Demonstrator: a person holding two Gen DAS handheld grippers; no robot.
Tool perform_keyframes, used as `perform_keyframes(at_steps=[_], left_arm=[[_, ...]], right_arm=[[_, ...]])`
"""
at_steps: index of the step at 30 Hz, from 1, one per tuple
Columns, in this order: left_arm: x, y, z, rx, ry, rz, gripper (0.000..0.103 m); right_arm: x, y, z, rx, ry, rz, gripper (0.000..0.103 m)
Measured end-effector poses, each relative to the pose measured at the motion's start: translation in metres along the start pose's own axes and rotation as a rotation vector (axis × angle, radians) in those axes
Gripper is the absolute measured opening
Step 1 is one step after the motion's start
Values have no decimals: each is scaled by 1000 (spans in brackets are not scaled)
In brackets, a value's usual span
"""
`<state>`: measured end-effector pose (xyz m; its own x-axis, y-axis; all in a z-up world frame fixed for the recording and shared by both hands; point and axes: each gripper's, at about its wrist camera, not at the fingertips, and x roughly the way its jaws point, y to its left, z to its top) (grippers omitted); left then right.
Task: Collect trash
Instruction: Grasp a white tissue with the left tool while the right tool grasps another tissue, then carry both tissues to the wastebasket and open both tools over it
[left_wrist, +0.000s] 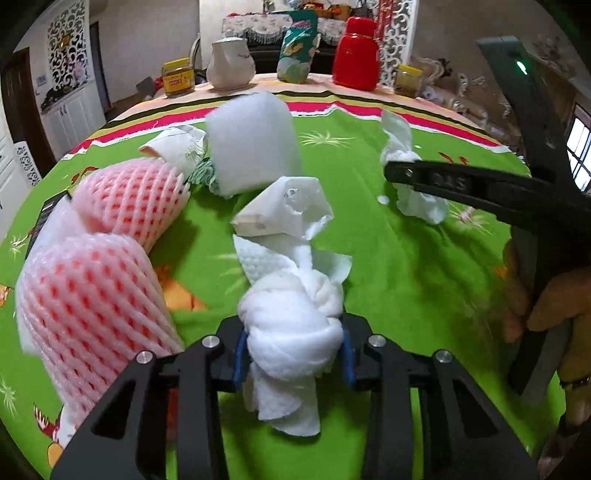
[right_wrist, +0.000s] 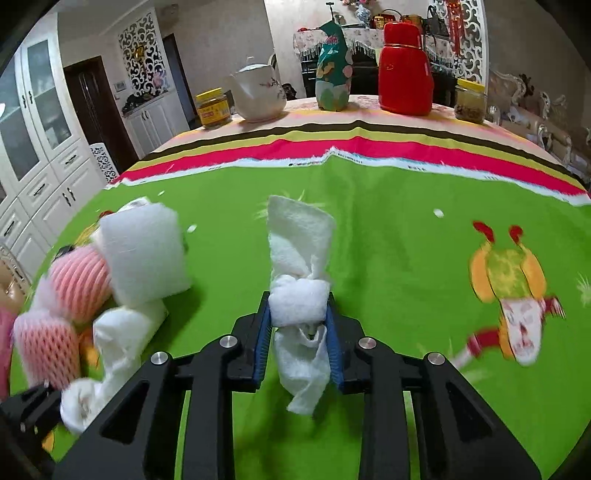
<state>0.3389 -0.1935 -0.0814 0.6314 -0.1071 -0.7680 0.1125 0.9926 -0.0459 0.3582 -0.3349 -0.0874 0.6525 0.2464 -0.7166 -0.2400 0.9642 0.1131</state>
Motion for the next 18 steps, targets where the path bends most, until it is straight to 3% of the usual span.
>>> perform_keyframes(at_steps=[8,14,18], left_arm=[[-47,13,-38,15,-54,-62,37],[-89,30,-71,25,-78,-188,38],[-117,45,-96,29,-111,-201,37]], right_arm=[[-52,8,-50,-20,6,11,27],[-99,29,-87,-44,-9,35,27],[-129,51,-109,-55,-31,61,27]])
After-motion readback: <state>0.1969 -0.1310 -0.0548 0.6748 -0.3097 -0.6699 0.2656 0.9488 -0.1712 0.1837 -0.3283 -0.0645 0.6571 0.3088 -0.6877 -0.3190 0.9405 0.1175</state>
